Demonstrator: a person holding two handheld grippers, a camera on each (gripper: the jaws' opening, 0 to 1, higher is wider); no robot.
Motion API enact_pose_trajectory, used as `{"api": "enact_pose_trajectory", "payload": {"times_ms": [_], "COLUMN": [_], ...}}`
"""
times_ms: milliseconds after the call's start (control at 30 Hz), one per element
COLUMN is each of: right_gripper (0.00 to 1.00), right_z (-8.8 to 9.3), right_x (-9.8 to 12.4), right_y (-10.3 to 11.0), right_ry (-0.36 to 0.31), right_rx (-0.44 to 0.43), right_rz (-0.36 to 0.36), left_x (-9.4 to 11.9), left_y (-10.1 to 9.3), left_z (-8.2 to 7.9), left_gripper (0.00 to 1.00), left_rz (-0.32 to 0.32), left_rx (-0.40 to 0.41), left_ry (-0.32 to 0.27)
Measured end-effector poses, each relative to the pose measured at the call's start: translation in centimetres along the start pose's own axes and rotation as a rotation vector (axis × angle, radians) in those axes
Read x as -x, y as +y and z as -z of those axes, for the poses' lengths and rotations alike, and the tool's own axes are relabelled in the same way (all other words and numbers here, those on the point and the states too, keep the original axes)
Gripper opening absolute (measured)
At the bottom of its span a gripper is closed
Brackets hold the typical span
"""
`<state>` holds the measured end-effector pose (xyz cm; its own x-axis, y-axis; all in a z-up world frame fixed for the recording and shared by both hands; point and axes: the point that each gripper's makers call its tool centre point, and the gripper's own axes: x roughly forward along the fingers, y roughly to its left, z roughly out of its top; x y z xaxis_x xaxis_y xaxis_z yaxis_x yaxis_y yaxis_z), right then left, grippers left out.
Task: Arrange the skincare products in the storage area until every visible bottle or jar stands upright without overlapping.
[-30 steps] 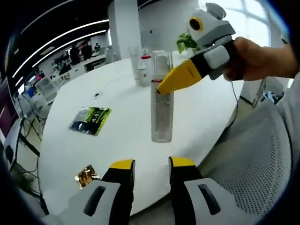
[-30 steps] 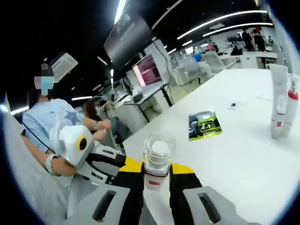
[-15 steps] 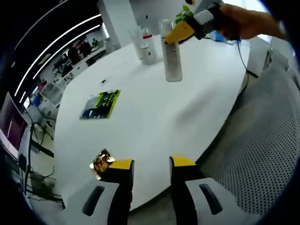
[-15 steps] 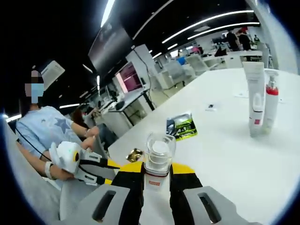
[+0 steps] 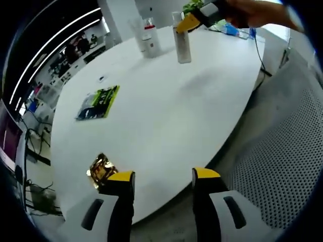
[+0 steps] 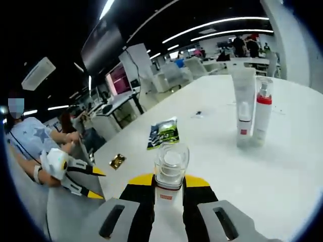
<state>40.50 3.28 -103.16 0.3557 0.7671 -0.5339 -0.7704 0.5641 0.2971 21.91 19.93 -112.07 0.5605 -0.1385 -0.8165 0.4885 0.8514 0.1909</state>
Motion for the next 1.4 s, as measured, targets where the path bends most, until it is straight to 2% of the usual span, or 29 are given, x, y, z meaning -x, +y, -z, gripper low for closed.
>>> {"api": "enact_pose_trajectory", "payload": {"times_ms": [233, 533, 700, 800, 1067, 1333, 1367, 1400], "right_gripper": [0.14, 0.14, 0.14, 0.14, 0.14, 0.14, 0.14, 0.14], "right_z": [-1.7, -3.1, -3.1, -3.3, -3.9, -3.3, -3.9, -3.5], "right_x": [-0.4, -1.3, -1.7, -1.9, -2.8, -3.9, -4.0, -3.9], "right_y": [-4.2, -7.8, -10.0, -11.3, -13.7, -15.3, -15.5, -15.5], "right_ry": [0.015, 0.047, 0.07, 0.062, 0.052, 0.079, 0.04, 0.064], "right_rx": [0.066, 0.126, 0.123, 0.094, 0.088, 0.147, 0.155, 0.157], "right_rz": [0.086, 0.185, 0.239, 0.272, 0.337, 0.402, 0.415, 0.419], "left_x": [-0.1, -0.1, -0.1, -0.1, -0.1, -0.1, -0.2, -0.2], "left_y": [0.0, 0.3, 0.3, 0.3, 0.2, 0.3, 0.3, 0.3], "left_z": [0.3, 0.3, 0.4, 0.7, 0.5, 0.6, 0.7, 0.7], "left_gripper": [0.39, 0.38, 0.37, 0.37, 0.36, 0.32, 0.32, 0.33], "left_rz": [0.003, -0.007, -0.006, -0.005, -0.004, -0.003, -0.002, -0.003], "left_rx": [0.005, 0.017, 0.016, 0.011, 0.005, 0.006, 0.005, 0.005], "left_ry": [0.014, 0.008, 0.016, 0.029, 0.022, 0.024, 0.025, 0.024]}}
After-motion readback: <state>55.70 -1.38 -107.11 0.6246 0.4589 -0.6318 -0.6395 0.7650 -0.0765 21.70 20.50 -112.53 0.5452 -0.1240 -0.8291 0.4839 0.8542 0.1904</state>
